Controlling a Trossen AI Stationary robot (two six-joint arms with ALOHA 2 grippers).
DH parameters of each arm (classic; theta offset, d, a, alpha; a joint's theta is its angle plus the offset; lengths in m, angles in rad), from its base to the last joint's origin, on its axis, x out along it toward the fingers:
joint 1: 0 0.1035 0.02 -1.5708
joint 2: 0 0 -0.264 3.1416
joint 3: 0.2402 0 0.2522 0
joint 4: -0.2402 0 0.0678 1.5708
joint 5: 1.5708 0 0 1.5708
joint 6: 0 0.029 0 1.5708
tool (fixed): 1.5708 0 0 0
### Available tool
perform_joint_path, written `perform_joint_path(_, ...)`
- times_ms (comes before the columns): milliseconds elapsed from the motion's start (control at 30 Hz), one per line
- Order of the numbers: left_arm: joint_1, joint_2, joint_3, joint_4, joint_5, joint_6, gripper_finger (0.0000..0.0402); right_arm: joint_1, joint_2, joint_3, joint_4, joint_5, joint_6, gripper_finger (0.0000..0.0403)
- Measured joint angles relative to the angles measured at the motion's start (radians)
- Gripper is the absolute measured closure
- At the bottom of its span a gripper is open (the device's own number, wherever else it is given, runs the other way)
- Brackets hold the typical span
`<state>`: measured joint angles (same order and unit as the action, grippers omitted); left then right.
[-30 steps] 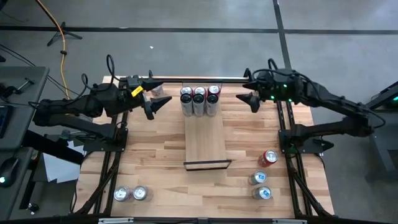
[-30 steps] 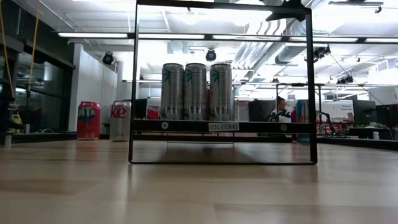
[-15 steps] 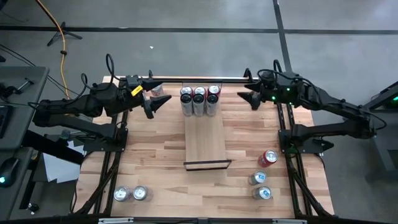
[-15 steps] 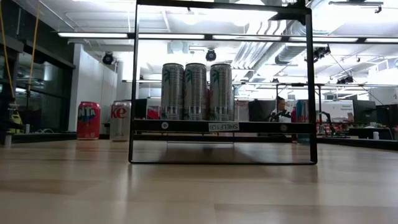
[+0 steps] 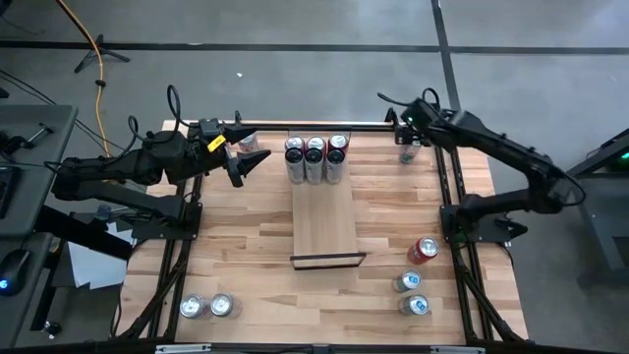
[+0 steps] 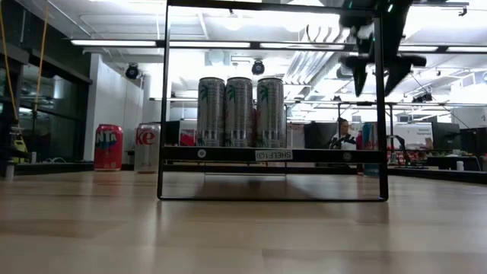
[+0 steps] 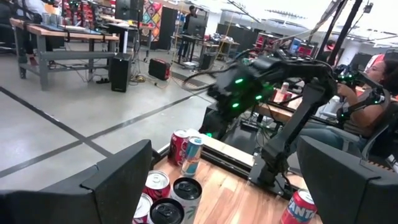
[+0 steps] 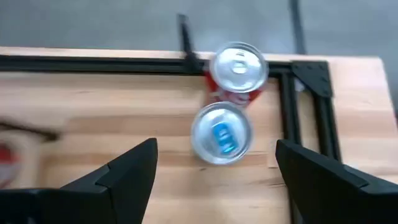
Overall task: Place canned beverage on shelf
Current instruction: Put the blue soda can on the shelf
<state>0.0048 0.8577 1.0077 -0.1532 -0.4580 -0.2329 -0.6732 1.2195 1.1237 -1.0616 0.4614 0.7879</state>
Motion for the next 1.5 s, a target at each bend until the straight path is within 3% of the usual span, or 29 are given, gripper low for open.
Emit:
perform_joint_path(233,0.000,0.000,0.000,-0.006,0.000,0.000,0.0049,-0.129,0.150,-0.014,0.122,-0.039,-0.027,0.0091)
perform_joint_path(467,0.000,0.000,0.000,-0.007,0.000,0.000,0.0049,-0.154,0.227,-0.014,0.064,-0.052,-0.026,0.0091)
perform_joint_path(767,0.000,0.000,0.000,-0.007,0.000,0.001,0.0049,-0.180,0.234,-0.028,0.061,-0.106,-0.024,0.0091)
perform_joint_path(1000,0.000,0.000,0.000,-0.007,0.000,0.001,0.0049,-0.231,0.235,-0.126,0.136,-0.231,-0.029,0.0091)
perform_joint_path(1500,0.000,0.000,0.000,-0.007,0.000,-0.002,0.0049,-0.232,0.231,-0.111,0.160,-0.214,-0.075,0.0098)
